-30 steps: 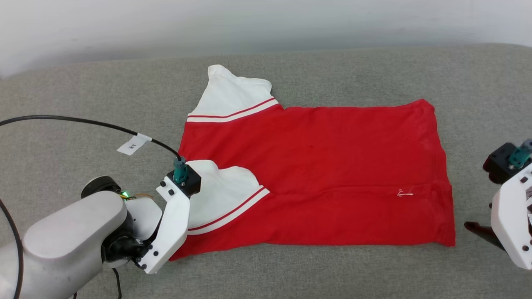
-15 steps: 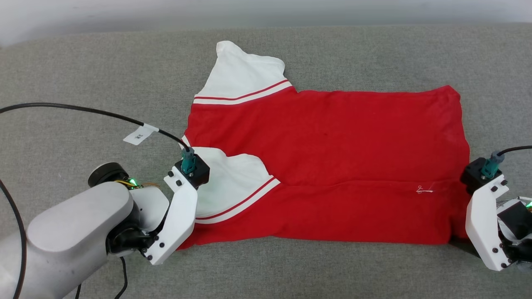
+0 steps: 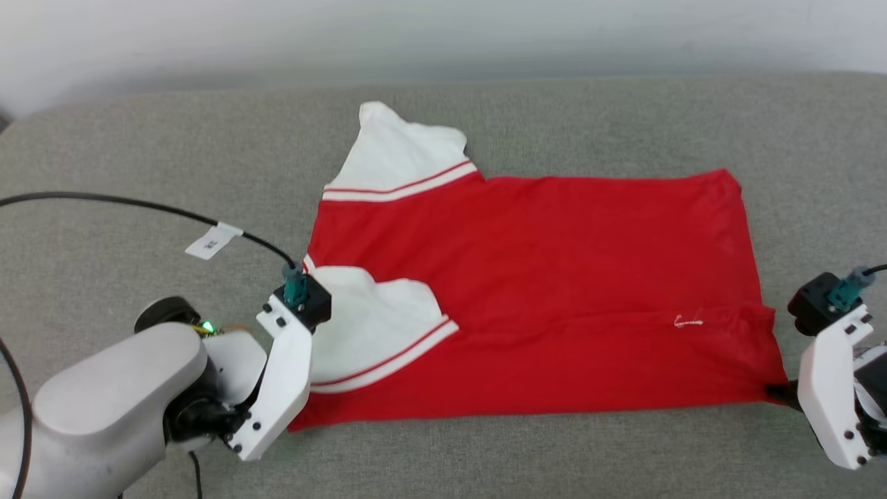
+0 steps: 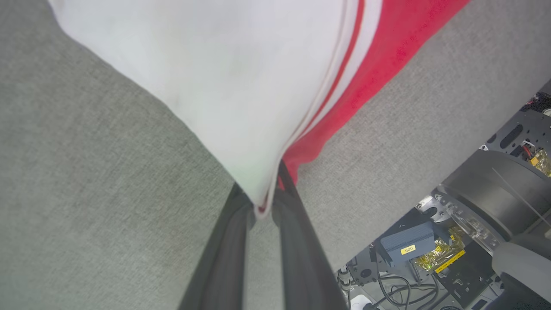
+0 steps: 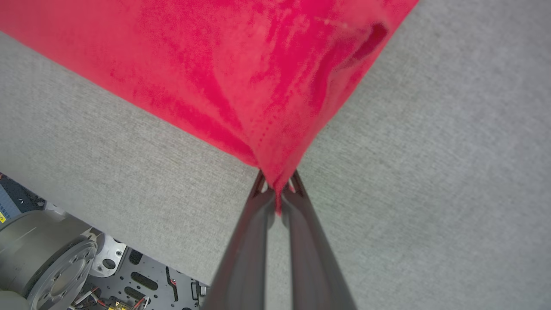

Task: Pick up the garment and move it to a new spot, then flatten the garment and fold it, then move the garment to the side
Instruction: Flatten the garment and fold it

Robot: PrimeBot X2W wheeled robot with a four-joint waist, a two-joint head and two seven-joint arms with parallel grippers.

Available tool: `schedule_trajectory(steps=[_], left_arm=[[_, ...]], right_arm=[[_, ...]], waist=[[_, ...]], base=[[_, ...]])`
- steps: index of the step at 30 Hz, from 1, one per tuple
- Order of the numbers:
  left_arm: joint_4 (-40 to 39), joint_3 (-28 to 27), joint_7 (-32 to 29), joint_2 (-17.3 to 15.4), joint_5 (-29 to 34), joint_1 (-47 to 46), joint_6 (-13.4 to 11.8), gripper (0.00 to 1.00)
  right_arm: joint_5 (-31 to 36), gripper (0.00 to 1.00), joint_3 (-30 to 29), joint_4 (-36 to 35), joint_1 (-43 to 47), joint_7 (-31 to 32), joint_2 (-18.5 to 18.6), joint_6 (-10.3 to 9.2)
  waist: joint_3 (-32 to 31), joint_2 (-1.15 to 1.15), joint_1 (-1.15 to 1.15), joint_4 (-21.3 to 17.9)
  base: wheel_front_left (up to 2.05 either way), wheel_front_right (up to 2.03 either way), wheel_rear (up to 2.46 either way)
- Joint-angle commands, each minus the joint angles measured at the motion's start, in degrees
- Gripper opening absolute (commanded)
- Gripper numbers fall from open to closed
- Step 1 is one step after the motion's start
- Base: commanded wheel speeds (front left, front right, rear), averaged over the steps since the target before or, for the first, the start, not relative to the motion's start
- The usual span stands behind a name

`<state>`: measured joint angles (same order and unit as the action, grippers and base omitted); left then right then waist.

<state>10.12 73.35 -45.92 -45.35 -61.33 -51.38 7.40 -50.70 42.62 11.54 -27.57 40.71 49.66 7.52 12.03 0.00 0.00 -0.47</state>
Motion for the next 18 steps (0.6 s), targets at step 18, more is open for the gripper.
schedule_trajectory(steps=[18], left_arm=[[-2.52,0.03,0.45,-2.09,-1.2,11.38,-0.34,0.0]], right_arm=[[-2.92,0.0,-2.12,-3.49,13.27,-0.85,5.17,-0.07]], waist=[[-3.88,0.0,0.0,0.4]], base=[[0.0,0.0,0.0]])
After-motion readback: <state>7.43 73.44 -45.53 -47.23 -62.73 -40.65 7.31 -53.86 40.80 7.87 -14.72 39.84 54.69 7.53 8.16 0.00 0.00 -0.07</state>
